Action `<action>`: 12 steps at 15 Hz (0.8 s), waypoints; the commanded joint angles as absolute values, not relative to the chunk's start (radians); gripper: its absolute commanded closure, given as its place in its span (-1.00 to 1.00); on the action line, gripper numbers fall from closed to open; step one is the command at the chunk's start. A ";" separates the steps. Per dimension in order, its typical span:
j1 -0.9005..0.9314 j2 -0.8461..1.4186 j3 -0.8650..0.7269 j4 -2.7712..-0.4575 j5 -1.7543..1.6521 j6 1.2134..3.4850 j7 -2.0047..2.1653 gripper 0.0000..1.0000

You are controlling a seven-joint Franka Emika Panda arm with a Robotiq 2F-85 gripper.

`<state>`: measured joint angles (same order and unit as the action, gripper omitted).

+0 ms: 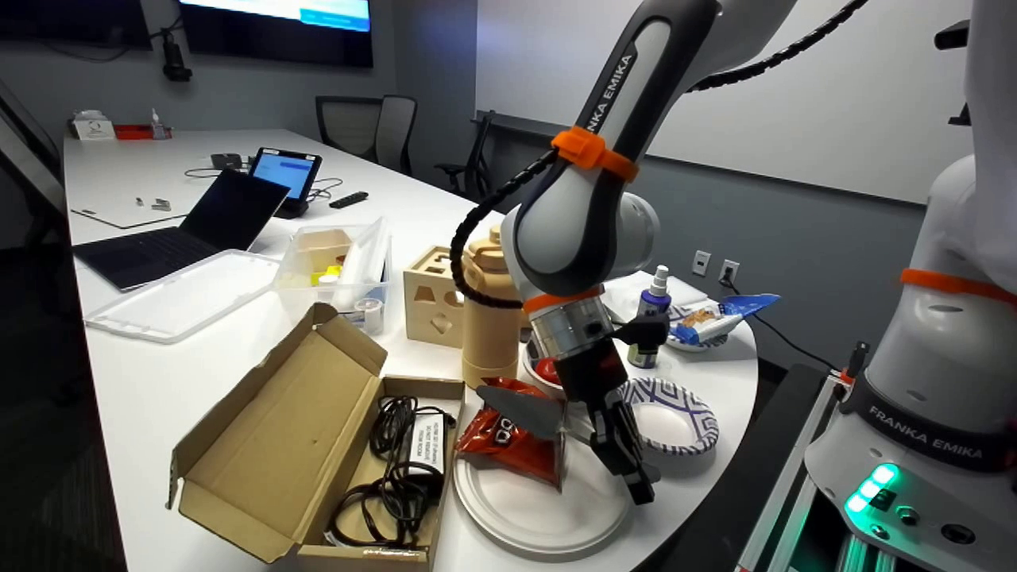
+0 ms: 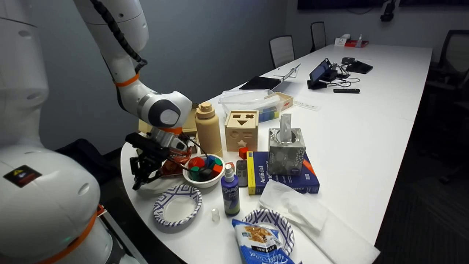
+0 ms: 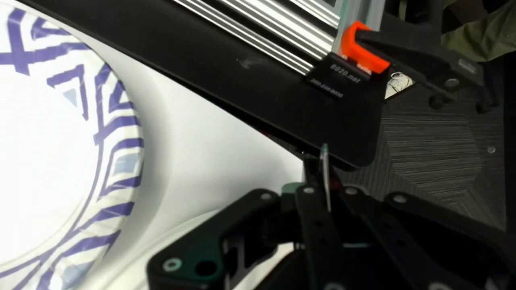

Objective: Move the objects in the plate around with the cake knife

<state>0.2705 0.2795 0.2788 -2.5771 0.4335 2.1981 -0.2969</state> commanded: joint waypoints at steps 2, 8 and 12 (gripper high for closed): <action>0.254 0.292 0.299 -2.569 0.420 2.240 -0.256 0.87; 0.248 0.282 0.299 -2.579 0.423 2.260 -0.232 -0.09; 0.236 0.259 0.302 -2.590 0.445 2.273 -0.233 -0.72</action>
